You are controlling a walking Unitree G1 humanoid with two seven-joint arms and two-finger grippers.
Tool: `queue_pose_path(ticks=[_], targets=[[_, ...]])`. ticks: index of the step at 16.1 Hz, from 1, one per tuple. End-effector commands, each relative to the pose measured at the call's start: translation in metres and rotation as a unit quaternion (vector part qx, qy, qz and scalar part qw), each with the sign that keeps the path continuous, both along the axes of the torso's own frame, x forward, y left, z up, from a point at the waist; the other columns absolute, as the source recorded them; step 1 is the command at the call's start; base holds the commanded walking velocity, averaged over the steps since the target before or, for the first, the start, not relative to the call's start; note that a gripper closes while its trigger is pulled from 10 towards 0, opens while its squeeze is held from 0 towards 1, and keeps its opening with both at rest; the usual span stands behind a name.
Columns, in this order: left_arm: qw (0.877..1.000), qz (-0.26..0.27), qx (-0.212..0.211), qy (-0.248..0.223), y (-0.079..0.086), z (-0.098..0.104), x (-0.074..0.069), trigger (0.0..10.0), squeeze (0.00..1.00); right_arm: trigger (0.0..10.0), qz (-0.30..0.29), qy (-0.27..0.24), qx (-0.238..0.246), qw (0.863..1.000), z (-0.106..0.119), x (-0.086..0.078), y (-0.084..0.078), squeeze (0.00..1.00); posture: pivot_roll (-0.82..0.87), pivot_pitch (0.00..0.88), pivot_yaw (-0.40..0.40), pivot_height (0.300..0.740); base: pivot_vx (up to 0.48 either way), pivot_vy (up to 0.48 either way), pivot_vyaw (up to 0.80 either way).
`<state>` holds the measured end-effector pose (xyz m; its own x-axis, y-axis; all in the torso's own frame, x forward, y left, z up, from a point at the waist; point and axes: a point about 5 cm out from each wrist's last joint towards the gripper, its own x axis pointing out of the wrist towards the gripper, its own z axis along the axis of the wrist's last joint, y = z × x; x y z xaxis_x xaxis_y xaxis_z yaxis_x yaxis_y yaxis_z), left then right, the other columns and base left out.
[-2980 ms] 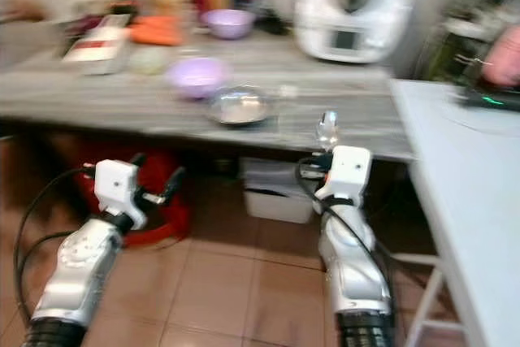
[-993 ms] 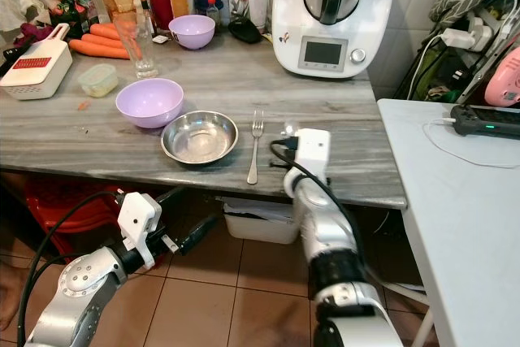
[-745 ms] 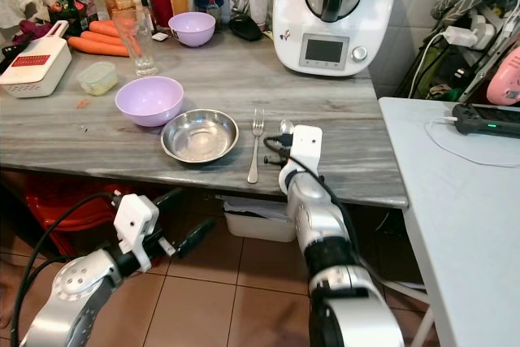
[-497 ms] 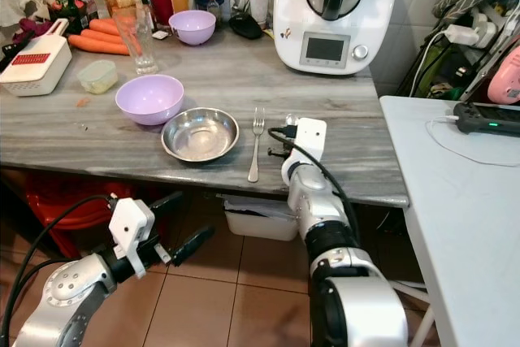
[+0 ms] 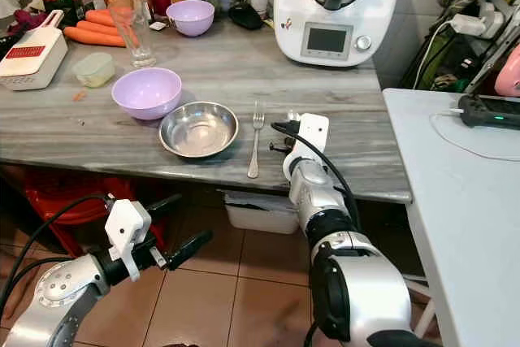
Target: Setting the table
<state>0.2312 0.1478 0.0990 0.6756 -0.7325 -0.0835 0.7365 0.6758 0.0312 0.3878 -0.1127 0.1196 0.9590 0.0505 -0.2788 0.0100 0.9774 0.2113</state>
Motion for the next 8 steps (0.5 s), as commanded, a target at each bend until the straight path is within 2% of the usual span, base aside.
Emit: queue_pose_path(ticks=[1, 8], targets=[[1.000, -0.005, 0.001, -0.004, 0.0003, 0.0039, -0.0027, 10.0, 0.00, 10.0, 0.001, -0.010, 0.019, 1.000, 0.0071, 0.0035, 0.0020, 0.00, 0.12, 0.129, -0.001, 0.740, 0.000, 0.000, 0.00], [1.000, -0.004, 0.003, -0.004, -0.0008, 0.0072, -0.0035, 10.0, 0.00, 10.0, 0.011, -0.011, 0.028, 0.999, 0.0061, 0.0033, 0.0071, 0.00, 0.13, 0.140, 0.002, 0.740, 0.000, 0.000, 0.00]])
